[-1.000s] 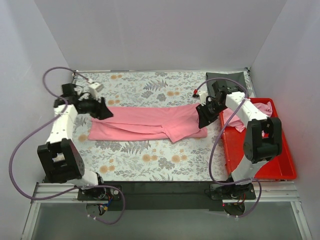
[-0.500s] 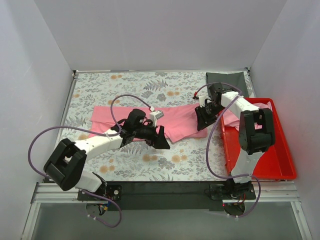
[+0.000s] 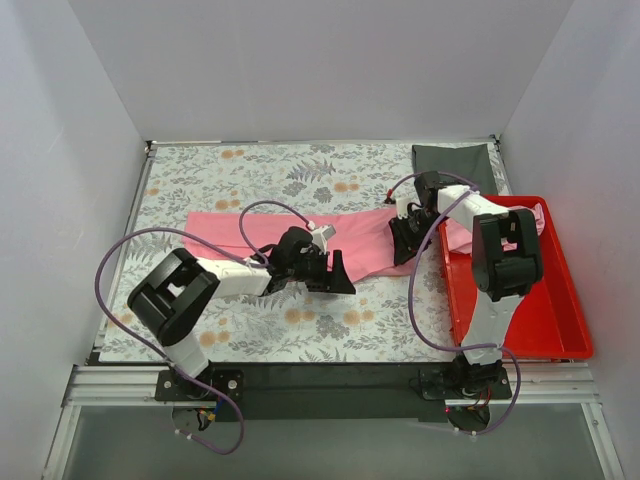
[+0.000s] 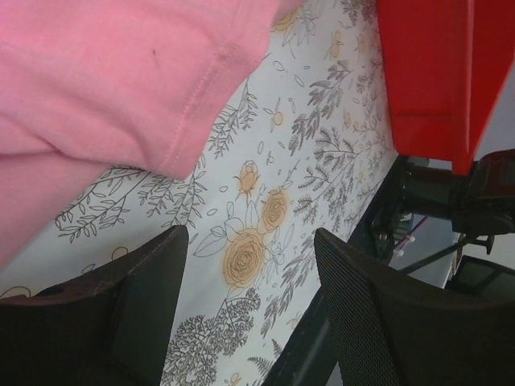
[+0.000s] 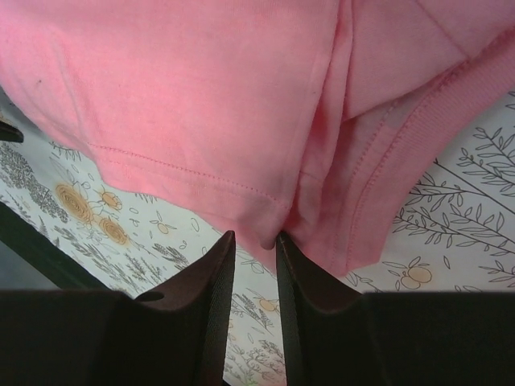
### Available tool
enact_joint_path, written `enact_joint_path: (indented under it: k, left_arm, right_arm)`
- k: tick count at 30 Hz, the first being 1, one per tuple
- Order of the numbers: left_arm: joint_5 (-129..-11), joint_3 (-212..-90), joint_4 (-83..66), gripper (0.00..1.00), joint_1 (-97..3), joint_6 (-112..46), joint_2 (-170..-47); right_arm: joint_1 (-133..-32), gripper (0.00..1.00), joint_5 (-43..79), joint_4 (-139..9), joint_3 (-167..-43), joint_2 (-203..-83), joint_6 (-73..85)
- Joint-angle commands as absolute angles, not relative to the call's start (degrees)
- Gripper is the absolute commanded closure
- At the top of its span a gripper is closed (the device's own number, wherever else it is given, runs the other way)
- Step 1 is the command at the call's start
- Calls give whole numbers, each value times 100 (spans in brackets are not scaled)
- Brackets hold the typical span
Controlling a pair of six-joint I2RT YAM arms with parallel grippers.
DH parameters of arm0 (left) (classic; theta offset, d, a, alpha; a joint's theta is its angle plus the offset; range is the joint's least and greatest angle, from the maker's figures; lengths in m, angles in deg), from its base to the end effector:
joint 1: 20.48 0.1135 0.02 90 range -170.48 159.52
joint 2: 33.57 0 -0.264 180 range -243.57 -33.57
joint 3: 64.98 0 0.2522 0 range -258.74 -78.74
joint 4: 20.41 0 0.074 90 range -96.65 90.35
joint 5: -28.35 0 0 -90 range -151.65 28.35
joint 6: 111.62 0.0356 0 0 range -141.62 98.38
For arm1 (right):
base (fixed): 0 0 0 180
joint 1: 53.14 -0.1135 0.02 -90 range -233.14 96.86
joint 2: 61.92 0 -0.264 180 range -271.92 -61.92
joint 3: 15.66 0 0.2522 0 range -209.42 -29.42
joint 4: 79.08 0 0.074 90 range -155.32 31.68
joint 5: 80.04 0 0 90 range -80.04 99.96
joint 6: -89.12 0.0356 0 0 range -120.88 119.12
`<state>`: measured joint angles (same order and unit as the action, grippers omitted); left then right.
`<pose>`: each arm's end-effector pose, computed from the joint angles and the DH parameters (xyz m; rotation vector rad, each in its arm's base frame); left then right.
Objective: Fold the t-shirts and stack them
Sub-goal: Fold the tshirt
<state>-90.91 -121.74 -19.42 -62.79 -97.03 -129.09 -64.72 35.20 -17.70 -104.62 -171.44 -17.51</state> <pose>0.2270 -0.2302 0.1512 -0.4561 2.7053 -1.4607 0.3489 0.0870 0.1686 -0.7549 2.8157 0.6429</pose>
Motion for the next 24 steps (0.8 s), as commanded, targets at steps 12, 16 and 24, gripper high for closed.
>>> enact_joint_path:
  k: [12,16,24]
  left_arm:
    - [-8249,-12488,-2467,56,-6337,-10704,-13815]
    - [-8301,-12523,-2467,66,-6337,-10819,-13860]
    - [-8714,-12883,-2125,99,-6329,-10828,-13587]
  right_arm:
    - [-6387,80,3554,-1909,-10466,-17205,-1723]
    - [-6387,87,3606,-1891,-10457,-17161,-1767]
    - [-6378,99,4221,-1891,-10588,-16907,-1811]
